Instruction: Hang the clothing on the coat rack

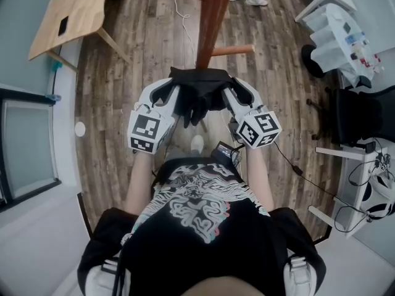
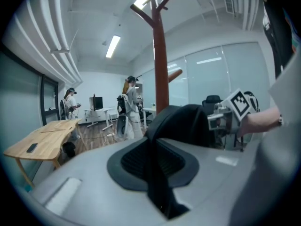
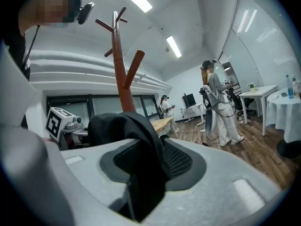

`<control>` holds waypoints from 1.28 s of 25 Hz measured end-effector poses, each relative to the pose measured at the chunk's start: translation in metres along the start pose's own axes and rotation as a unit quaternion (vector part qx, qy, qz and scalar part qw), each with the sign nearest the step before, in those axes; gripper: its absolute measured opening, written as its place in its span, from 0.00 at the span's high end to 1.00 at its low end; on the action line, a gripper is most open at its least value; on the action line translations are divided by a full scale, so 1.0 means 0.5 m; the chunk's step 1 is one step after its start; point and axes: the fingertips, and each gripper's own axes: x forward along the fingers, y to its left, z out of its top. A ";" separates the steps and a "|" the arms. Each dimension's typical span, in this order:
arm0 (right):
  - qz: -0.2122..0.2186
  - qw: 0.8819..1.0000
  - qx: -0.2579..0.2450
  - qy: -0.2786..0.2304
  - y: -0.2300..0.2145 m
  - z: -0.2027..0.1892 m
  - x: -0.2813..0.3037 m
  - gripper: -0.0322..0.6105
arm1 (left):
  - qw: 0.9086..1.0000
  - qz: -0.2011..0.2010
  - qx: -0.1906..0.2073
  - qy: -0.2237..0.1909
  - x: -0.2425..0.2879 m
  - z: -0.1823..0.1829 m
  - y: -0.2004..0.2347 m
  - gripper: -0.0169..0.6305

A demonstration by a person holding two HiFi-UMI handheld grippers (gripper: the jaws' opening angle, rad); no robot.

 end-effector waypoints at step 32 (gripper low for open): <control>-0.035 0.999 0.001 0.023 0.006 -0.036 -0.047 0.69 | 0.998 -0.042 -0.050 0.004 -0.014 -0.026 -0.033 0.76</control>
